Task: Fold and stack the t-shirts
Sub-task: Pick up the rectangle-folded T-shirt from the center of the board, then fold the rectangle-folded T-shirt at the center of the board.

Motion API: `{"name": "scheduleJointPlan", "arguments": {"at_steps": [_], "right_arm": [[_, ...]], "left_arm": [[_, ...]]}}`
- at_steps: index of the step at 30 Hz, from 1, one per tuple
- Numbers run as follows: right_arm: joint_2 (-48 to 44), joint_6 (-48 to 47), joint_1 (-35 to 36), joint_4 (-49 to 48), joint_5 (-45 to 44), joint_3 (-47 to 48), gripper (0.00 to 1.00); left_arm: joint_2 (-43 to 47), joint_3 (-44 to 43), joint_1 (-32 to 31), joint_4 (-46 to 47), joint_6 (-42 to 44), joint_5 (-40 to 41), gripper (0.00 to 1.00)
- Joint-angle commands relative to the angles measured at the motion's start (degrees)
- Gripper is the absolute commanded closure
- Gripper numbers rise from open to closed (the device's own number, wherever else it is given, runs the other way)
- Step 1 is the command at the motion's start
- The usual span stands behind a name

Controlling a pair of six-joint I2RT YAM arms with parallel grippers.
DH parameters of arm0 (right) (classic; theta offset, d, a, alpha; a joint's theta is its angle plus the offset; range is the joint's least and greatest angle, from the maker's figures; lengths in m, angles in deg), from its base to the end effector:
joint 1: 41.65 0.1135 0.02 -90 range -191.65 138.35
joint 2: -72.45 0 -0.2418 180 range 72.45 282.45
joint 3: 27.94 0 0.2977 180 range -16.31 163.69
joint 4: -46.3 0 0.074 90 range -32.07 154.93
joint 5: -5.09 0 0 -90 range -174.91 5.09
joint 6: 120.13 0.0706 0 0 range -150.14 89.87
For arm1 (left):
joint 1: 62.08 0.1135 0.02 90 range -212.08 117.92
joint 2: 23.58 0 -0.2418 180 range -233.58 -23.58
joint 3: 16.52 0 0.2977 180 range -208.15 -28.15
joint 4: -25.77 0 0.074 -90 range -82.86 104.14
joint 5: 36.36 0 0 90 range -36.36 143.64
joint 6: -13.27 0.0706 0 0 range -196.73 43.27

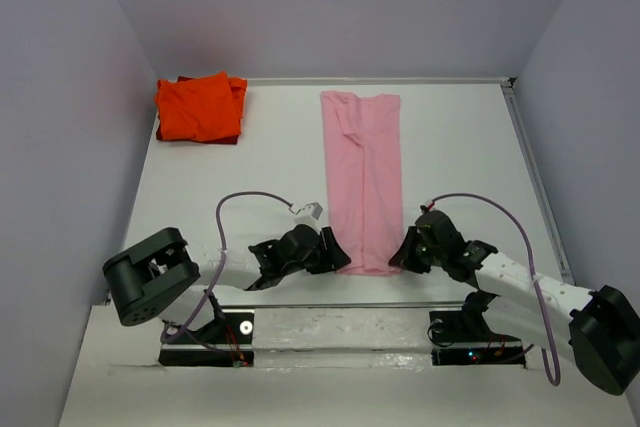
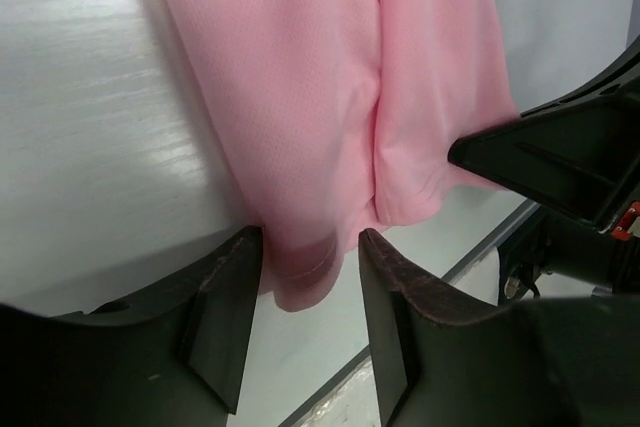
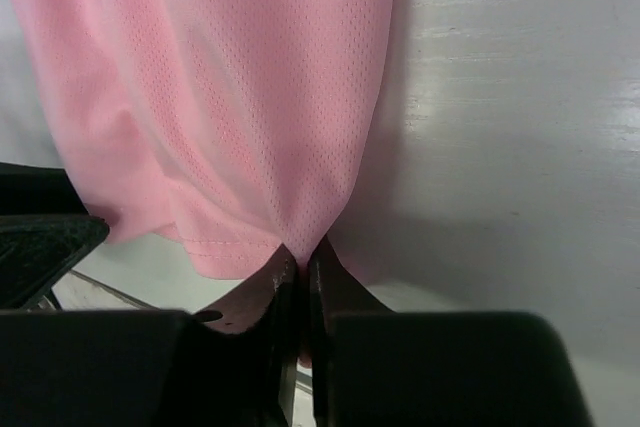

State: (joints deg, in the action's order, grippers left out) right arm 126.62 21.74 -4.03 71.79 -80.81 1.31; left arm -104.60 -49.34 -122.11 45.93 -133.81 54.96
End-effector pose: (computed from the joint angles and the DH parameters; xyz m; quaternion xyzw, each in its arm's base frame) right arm 0.1874 0.1508 0.0728 0.1046 0.9345 0.2622 0.2167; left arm 0.1554 -0.2663 0.0624 0.0161 0.8572 -0.4340 0.2769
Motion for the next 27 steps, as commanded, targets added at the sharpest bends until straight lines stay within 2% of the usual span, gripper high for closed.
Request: {"name": "scheduleJointPlan", "arguments": {"at_steps": [1, 2, 3, 4, 5, 6, 16, 27], "right_arm": [[0.1, -0.7, 0.7, 1.2, 0.3, 0.0, 0.94], [0.1, -0.7, 0.7, 1.4, 0.1, 0.1, 0.97], [0.1, -0.9, 0.7, 1.5, 0.0, 0.3, 1.00], [0.1, -1.0, 0.7, 1.6, 0.1, 0.5, 1.00], [0.1, -1.2, 0.7, 1.7, 0.0, 0.6, 1.00], [0.3, -1.3, 0.7, 1.8, -0.1, 0.7, 1.00], [0.8, -2.6, 0.7, 1.8, 0.1, 1.8, 1.00], [1.6, -9.4, 0.7, 5.8, -6.7, 11.9, 1.00]], "left_arm": [[4.0, 1.6, -0.5, -3.7, 0.0, 2.5, 0.49], [5.3, 1.8, -0.5, -4.2, 0.3, 2.8, 0.58], [5.9, 1.9, -0.5, -4.9, 0.7, 3.3, 0.75], [7.0, 2.0, -0.5, -5.4, 0.9, 3.6, 0.84], [7.4, 2.1, -0.5, -5.7, 1.1, 3.9, 0.98], [7.7, 1.9, -0.5, -6.2, 1.3, 4.6, 1.00], [7.7, 1.2, -0.5, -7.2, 2.2, 6.3, 1.00], [6.6, -6.9, -0.4, -11.9, 7.9, 10.0, 1.00]]}}
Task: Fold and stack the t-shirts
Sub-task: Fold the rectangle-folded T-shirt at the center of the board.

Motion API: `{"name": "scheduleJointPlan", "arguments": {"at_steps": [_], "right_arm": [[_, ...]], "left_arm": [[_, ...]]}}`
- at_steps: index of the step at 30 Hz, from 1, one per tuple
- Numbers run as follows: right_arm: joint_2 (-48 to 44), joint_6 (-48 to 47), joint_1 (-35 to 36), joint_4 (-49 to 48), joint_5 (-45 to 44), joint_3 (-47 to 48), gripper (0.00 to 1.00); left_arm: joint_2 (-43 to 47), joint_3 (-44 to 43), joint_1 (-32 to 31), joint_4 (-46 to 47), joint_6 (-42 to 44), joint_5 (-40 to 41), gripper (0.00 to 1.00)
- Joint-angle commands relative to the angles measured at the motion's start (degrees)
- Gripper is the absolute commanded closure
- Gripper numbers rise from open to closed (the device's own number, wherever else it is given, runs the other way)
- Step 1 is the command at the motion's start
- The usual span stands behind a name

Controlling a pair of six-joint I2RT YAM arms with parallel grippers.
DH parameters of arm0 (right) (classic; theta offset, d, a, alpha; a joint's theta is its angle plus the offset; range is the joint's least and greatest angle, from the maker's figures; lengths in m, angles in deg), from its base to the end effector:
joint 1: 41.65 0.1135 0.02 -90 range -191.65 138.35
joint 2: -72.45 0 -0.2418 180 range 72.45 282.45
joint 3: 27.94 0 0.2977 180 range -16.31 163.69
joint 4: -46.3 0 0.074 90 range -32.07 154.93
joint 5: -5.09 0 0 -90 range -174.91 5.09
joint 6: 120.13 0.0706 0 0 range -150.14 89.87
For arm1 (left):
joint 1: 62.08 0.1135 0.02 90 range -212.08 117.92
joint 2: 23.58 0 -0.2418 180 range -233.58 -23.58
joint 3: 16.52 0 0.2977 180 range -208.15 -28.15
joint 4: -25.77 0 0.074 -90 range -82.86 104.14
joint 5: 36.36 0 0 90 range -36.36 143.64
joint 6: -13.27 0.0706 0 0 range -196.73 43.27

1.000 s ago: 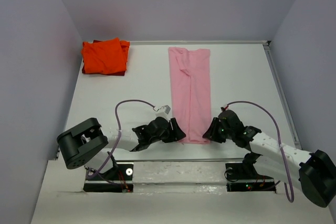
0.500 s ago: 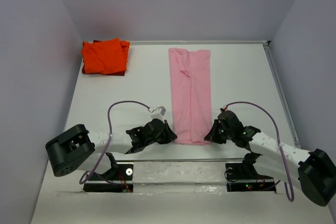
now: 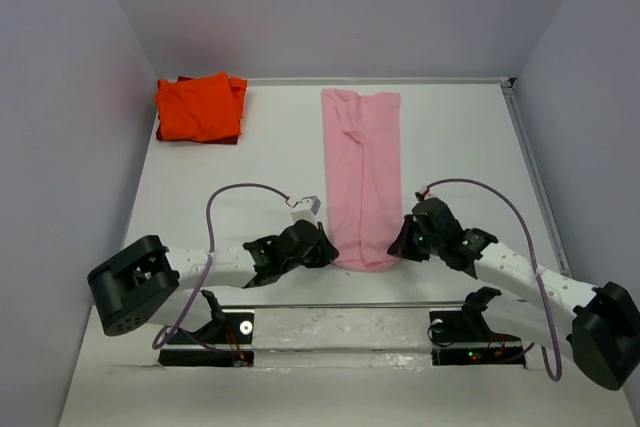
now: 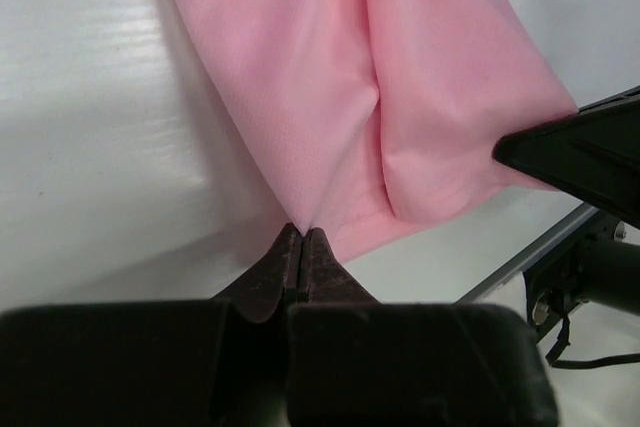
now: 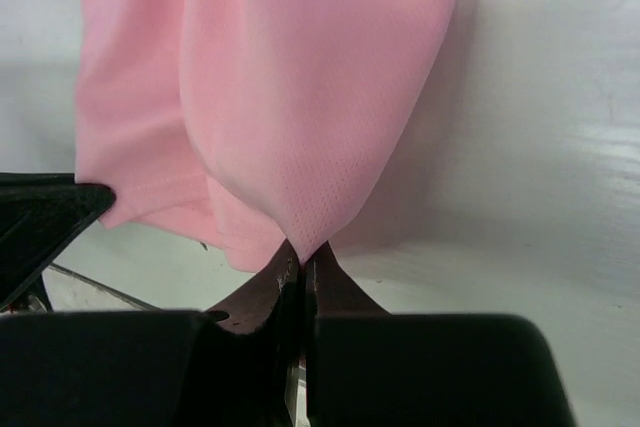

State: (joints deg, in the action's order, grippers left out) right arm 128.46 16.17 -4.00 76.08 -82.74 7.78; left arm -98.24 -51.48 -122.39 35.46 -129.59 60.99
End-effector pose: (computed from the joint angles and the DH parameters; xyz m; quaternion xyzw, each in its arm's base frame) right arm 0.2017 0.1590 0.0999 0.0644 0.9375 0.2416 0.2419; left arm 0.1613 -0.2647 0.0845 0.0242 0.8645 -0.3859 0.3211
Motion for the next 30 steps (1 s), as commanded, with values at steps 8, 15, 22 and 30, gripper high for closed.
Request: {"name": "scheduleJointPlan", "arguments": {"at_steps": [8, 15, 22, 30], "right_arm": [[1.6, -7.4, 0.7, 2.9, -11.6, 12.3, 1.00], [3.6, -7.5, 0.7, 2.9, -17.3, 16.7, 1.00], [9.0, -8.2, 0.7, 1.5, -24.1, 20.6, 1.00], [20.6, -11.0, 0.7, -2.5, -27.6, 26.1, 1.00]], "left_arm": [[2.6, -13.1, 1.5, -10.1, 10.5, 12.9, 1.00], [5.7, -14.8, 6.7, -12.4, 13.5, 14.7, 1.00], [5.4, -14.8, 14.4, -8.2, 16.3, 11.0, 1.00], [-4.2, -21.6, 17.9, -4.6, 20.3, 8.0, 1.00]]}}
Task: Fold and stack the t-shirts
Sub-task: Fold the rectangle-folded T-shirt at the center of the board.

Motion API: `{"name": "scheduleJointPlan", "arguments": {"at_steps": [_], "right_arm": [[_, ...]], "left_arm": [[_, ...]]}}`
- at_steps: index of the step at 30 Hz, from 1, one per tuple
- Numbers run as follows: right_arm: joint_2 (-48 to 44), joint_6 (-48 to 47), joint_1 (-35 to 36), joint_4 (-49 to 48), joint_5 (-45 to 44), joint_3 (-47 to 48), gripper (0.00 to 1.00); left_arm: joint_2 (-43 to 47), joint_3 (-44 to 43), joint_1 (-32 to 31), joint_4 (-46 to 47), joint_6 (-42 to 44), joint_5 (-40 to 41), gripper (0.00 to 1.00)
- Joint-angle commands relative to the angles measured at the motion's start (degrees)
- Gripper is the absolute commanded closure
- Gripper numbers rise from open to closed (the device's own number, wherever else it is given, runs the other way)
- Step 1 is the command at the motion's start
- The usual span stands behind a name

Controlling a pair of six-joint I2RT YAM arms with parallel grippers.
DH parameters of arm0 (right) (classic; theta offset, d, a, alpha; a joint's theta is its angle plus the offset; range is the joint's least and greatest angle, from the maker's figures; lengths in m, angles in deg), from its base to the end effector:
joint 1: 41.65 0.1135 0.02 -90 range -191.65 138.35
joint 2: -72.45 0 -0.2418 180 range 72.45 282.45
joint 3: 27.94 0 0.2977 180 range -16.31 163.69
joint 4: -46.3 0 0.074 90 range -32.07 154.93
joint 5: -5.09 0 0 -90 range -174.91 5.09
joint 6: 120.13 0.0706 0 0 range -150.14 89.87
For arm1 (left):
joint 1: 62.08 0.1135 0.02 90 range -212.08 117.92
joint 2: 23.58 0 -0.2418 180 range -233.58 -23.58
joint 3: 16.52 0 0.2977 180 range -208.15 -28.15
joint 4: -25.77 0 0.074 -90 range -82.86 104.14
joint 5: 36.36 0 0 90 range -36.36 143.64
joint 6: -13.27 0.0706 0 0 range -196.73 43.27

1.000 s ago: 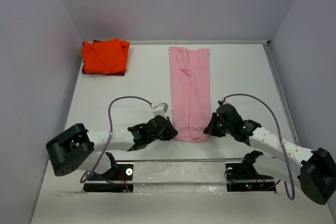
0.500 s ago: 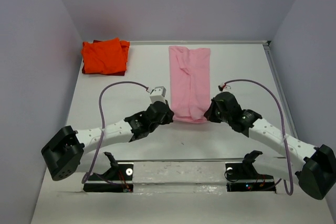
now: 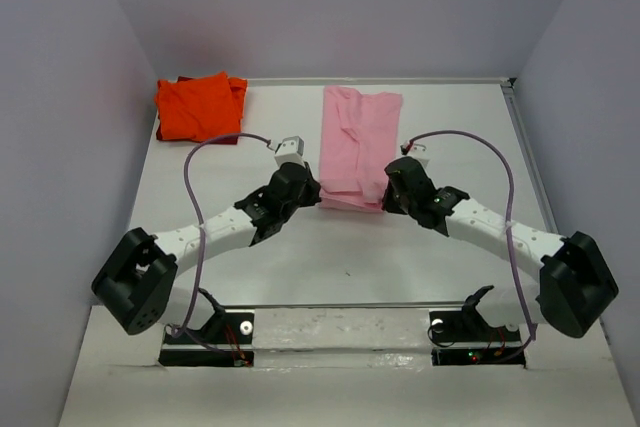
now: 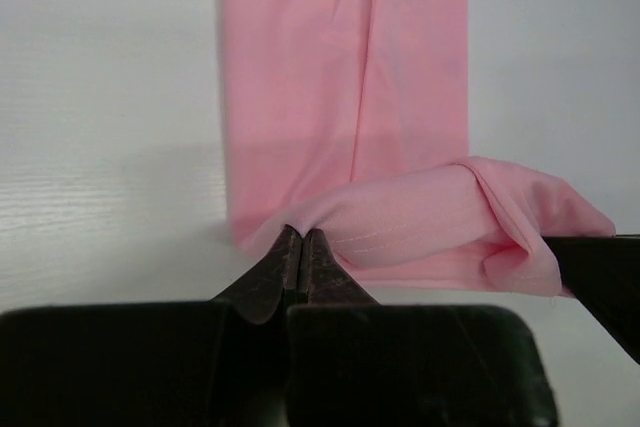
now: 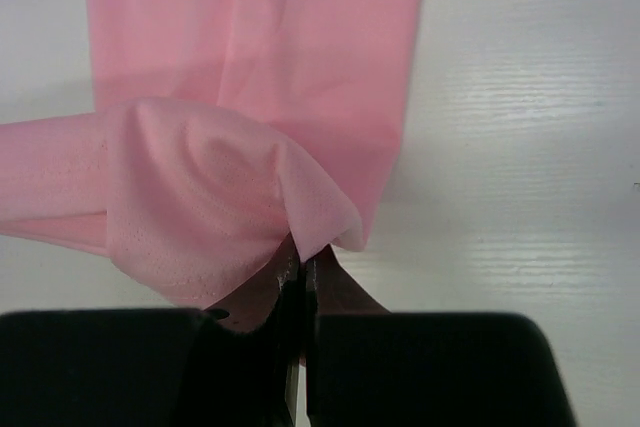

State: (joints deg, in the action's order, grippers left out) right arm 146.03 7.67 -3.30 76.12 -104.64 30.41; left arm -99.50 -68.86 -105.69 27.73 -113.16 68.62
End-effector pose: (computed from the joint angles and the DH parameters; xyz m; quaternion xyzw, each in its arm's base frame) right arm 0.2800 0.1911 0.1678 0.0611 0.9107 0.1076 0.3941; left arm 0.2777 -0.2394 0.1766 -0.0218 0.8231 -0.2757 0.4960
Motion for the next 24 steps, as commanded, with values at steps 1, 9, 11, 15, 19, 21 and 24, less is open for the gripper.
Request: {"name": "scheduleJointPlan", "arguments": {"at_steps": [1, 9, 11, 15, 19, 21, 24], "right_arm": [[4.0, -2.7, 0.0, -3.1, -6.4, 4.7, 1.00], [13.6, -4.2, -0.6, -4.8, -12.5, 11.9, 1.00], [15.4, -5.5, -0.6, -5.0, -14.2, 14.5, 1.00], [19.8, -7.7, -1.2, -5.4, -18.0, 18.6, 1.00], [22.7, -8.3, -2.3, -5.5, -19.6, 20.9, 1.00], [23.9, -8.6, -2.3, -5.5, -21.8, 21.7, 1.00], [26.1, -9.2, -2.3, -5.7, -23.2, 23.3, 1.00]], "left_arm": [[-3.9, -5.0, 1.4, 3.6, 4.2, -0.6, 1.00], [-12.9, -14.0, 5.7, 4.1, 7.1, -2.9, 1.00], [-14.7, -16.3, 6.3, 4.5, 7.6, -3.3, 1.00], [-18.2, -20.5, 7.7, 4.1, 7.8, -3.9, 1.00], [-22.0, -24.8, 8.7, 3.8, 8.4, -5.1, 1.00], [-23.9, -26.6, 9.2, 3.7, 8.3, -5.9, 1.00], [-26.3, -28.7, 9.8, 3.5, 8.8, -6.5, 1.00]]}}
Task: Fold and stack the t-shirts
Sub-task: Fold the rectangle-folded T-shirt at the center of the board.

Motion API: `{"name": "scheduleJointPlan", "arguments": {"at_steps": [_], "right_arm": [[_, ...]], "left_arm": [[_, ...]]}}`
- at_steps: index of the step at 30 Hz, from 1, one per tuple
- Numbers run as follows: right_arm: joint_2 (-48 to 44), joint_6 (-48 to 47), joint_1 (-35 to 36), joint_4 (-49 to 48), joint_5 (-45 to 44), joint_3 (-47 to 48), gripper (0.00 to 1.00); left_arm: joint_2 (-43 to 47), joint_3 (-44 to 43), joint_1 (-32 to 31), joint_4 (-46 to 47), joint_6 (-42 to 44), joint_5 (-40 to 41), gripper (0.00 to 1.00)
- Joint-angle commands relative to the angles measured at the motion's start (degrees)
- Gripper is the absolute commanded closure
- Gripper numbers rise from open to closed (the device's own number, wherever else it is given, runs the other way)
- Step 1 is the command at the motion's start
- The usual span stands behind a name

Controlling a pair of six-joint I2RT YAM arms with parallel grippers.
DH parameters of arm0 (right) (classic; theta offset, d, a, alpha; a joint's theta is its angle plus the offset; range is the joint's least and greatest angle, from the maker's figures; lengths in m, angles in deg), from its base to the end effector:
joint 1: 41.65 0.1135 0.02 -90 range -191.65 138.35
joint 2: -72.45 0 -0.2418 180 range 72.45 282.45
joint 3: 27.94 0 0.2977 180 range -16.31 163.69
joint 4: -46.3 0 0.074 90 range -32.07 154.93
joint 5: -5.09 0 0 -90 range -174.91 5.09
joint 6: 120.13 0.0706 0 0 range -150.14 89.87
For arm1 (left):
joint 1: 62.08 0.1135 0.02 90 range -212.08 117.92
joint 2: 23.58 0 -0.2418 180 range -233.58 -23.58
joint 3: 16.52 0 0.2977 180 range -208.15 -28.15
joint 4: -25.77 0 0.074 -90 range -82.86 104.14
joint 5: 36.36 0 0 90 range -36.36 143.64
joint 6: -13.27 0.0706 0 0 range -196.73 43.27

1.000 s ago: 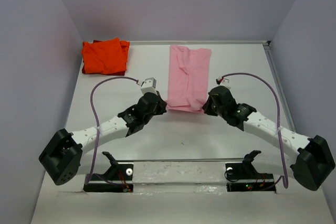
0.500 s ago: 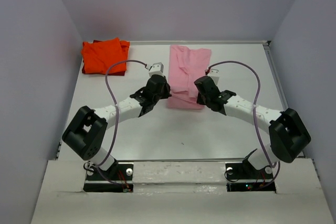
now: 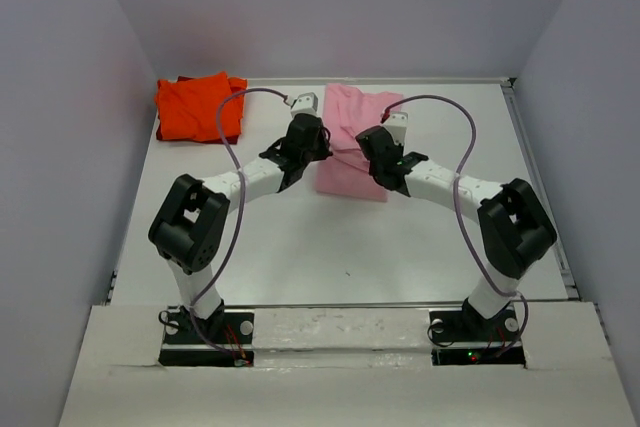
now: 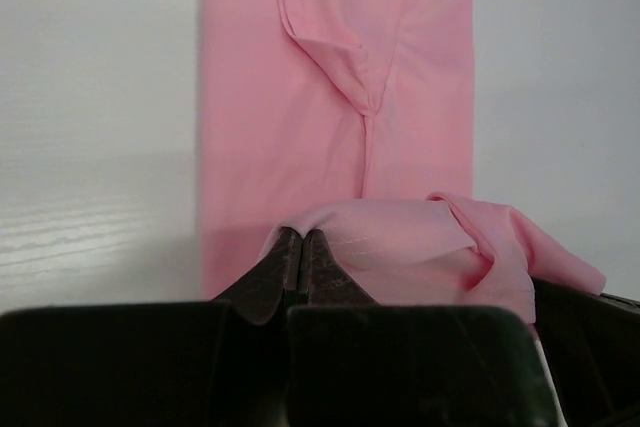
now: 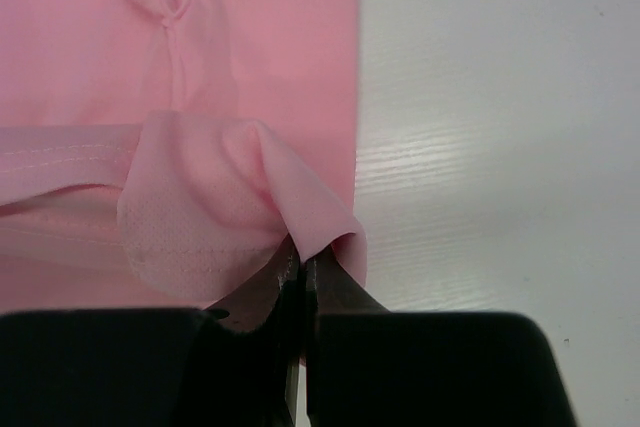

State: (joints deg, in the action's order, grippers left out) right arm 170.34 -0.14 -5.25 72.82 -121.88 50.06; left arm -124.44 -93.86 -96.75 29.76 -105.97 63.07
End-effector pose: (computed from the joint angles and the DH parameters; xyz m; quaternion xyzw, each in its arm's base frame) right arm 0.3657 0.2169 0.1573 0.0683 0.8858 -0.0536 0.4558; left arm 0.3963 -0.2601 0.1841 -0.0088 0.8154 -0.2473 0.5234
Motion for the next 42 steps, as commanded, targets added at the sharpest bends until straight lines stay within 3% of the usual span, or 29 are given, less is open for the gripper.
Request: {"name": "scheduleJointPlan", "arguments": {"at_steps": [1, 13, 15, 16, 17, 18, 19, 21, 23, 26, 32, 37, 40, 42], "right_arm": [[2.5, -1.5, -0.9, -2.4, -6.3, 4.1, 1.00], [16.6, -0.6, -3.9, -1.6, -2.1, 11.1, 1.00], [18.6, -0.1, -4.4, -0.2, -0.3, 13.3, 1.00], [20.1, -0.5, -4.4, 0.7, -0.1, 13.9, 1.00], [20.2, -0.4, -4.4, 1.4, -0.4, 14.6, 1.00], [21.0, -0.5, -4.4, 1.9, -1.0, 15.0, 0.97], [21.2, -1.2, -4.4, 1.9, -1.4, 15.3, 0.85], [20.9, -2.0, -4.4, 1.9, -1.8, 15.5, 0.68], [19.8, -3.3, -4.4, 1.9, -1.8, 15.4, 0.54], [16.6, -5.6, -4.4, 1.9, -2.1, 15.5, 0.43], [8.9, -10.5, -4.4, 2.1, 0.5, 16.2, 0.39], [6.4, -13.6, -4.4, 3.3, 5.1, 16.3, 0.38], [4.6, -14.5, -4.4, 3.2, 10.7, 15.5, 0.38], [4.8, -15.1, -3.8, 3.2, 15.1, 15.2, 0.38]], "left_arm": [[-1.9, -4.2, 1.0, 1.3, 1.7, -1.1, 1.00], [-11.0, -5.6, 3.5, 2.2, 1.4, -2.0, 1.00], [-13.7, -6.2, 3.9, 2.6, 0.8, -2.3, 0.96], [-14.5, -6.4, 4.3, 2.8, 0.6, -3.1, 0.81], [-15.8, -6.5, 4.5, 2.8, 0.5, -3.7, 0.72], [-16.2, -6.4, 4.7, 3.5, 0.2, -4.0, 0.66], [-15.9, -5.7, 4.7, 4.3, 0.1, -3.8, 0.56], [-14.7, -5.1, 4.7, 5.1, 0.1, -3.1, 0.45], [-12.4, -5.4, 4.7, 4.1, 0.1, -2.5, 0.41], [-7.3, -6.2, 4.8, 2.3, 0.5, -1.7, 0.37], [2.9, -12.6, 4.7, -6.5, 3.6, -1.4, 0.30], [7.6, -24.3, 4.7, -21.2, 9.5, 0.9, 0.28], [10.7, -24.2, 4.7, -24.1, 13.8, 4.0, 0.28], [14.0, -19.7, 5.3, -22.8, 15.3, 4.7, 0.28]]}}
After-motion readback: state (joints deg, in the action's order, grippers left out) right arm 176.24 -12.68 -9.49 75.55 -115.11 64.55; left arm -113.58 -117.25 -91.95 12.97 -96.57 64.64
